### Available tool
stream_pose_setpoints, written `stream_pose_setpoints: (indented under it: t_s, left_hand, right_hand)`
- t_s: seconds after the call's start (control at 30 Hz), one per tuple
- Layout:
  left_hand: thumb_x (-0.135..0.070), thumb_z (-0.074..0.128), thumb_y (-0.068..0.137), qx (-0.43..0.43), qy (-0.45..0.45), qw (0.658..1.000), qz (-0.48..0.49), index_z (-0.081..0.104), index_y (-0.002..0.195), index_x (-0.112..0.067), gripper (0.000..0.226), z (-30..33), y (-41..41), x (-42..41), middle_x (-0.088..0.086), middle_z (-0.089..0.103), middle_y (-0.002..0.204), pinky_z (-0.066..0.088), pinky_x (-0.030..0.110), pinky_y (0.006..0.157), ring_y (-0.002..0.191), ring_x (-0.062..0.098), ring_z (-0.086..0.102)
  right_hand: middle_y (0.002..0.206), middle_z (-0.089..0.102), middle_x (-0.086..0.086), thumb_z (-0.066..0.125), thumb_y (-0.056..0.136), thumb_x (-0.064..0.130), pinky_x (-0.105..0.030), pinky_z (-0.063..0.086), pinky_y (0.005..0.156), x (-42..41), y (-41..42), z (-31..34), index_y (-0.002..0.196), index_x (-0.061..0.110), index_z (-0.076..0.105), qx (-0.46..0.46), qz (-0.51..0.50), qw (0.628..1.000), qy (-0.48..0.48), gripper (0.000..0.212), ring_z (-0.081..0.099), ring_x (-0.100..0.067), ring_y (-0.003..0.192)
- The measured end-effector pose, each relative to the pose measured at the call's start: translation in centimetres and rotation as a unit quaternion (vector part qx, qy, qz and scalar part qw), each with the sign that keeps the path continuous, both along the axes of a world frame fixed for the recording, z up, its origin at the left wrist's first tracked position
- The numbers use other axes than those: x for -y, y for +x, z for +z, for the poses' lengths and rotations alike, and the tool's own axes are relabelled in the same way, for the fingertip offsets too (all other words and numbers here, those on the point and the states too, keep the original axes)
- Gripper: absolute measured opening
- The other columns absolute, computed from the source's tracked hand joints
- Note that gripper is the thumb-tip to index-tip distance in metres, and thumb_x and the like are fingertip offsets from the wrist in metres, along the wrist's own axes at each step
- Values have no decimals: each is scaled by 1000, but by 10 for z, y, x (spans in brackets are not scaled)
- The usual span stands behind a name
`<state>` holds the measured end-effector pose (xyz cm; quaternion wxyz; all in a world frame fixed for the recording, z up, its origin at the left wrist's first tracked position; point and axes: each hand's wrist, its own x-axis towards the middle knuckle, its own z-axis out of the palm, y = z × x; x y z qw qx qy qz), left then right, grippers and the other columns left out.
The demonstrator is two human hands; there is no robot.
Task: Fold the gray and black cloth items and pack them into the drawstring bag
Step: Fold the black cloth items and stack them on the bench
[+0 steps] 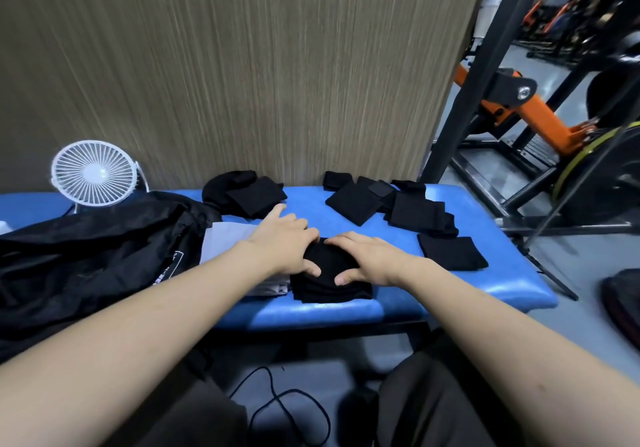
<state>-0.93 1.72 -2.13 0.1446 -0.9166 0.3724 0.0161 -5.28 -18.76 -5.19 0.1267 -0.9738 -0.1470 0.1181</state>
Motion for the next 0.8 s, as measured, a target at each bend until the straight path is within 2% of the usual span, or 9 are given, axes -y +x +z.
stream_pose_setpoints:
  t_s: [0.13, 0.27, 0.4, 0.47, 0.53, 0.6, 0.7, 0.8]
  left_hand:
    - [-75, 44, 84, -20, -10, 1000, 14, 47, 135, -28, 70, 1, 13, 4, 1, 55, 127, 8, 48, 118, 126, 23, 45]
    - [-73, 45, 85, -89, -74, 993, 30, 50, 131, -34, 60, 4, 19, -3, 0, 57, 121, 10, 45, 117, 122, 20, 46]
    - [-61, 48, 91, -140, -193, 971, 30, 54, 126, -35, 43, 16, 30, -21, -7, 60, 116, 25, 40, 111, 115, 17, 50]
    - [-55, 52, 92, -126, -236, 963, 40, 55, 125, -34, 39, 21, 41, -36, -10, 61, 117, 33, 37, 105, 113, 15, 51]
    - [-49, 55, 91, -64, -246, 965, 62, 57, 122, -32, 36, 28, 55, -54, -8, 62, 117, 39, 38, 99, 113, 18, 53]
    - [-39, 57, 91, -5, -240, 965, 108, 58, 120, -30, 31, 32, 75, -74, -2, 61, 118, 41, 39, 97, 114, 23, 53]
    - [-28, 58, 89, 18, -254, 943, 216, 58, 118, -28, 30, 31, 107, -108, 4, 58, 119, 43, 40, 96, 115, 29, 54]
    - [-40, 64, 86, -23, -224, 917, 330, 50, 127, -25, 46, 27, 138, -135, 10, 55, 127, 44, 40, 98, 118, 32, 53]
  right_hand:
    - [148, 38, 6, 68, 85, 53, -40, 31, 113, 2, 13, -4, 151, 31, 30, 14, -10, 1000, 10, 79, 38, -19, 136]
    - [139, 44, 7, 74, 80, 51, -41, 31, 113, 6, 21, 2, 146, 36, 38, -29, -22, 999, 38, 77, 42, -15, 131]
    - [128, 52, 4, 74, 82, 48, -36, 38, 108, 1, 39, 23, 126, 35, 59, -23, -46, 994, 98, 48, 49, -15, 123]
    - [122, 56, 4, 70, 85, 49, -37, 43, 103, -8, 54, 32, 118, 33, 62, 14, -44, 995, 92, 37, 53, -15, 116]
    - [116, 57, 7, 65, 85, 53, -41, 45, 100, -21, 70, 39, 115, 33, 63, 51, -32, 997, 57, 36, 56, -15, 109]
    - [116, 57, 8, 63, 85, 55, -41, 44, 99, -39, 87, 43, 117, 32, 61, 75, -20, 997, 30, 39, 56, -16, 107]
    - [115, 54, 6, 63, 86, 52, -38, 43, 96, -69, 113, 44, 124, 32, 55, 111, 7, 994, -10, 43, 57, -19, 108]
    - [116, 54, 3, 62, 86, 49, -37, 41, 92, -99, 142, 40, 127, 32, 52, 148, 32, 988, -26, 45, 55, -21, 113]
